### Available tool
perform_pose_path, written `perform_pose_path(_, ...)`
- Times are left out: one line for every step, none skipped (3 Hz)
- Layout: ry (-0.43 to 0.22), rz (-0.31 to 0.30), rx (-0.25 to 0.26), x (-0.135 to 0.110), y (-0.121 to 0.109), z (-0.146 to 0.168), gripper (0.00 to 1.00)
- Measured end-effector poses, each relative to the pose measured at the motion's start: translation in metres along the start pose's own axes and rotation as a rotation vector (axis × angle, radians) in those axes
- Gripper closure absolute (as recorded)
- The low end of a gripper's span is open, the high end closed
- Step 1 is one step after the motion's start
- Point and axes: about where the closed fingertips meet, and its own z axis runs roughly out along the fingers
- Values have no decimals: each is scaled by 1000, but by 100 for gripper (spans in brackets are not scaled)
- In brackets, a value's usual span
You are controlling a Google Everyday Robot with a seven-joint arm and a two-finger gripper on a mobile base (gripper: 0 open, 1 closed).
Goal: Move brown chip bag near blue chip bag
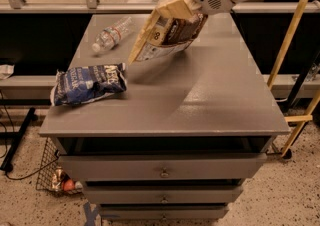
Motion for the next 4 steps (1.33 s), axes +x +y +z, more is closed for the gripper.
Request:
perform_pose_path(0, 0, 0, 0, 0, 0, 100)
perform_pose_path(-11, 14, 8, 0, 0, 0, 100)
perform_pose_path(-37, 28, 13, -5, 16, 1, 100)
perform_pose_path(-53, 33, -26, -16, 49, 12, 100)
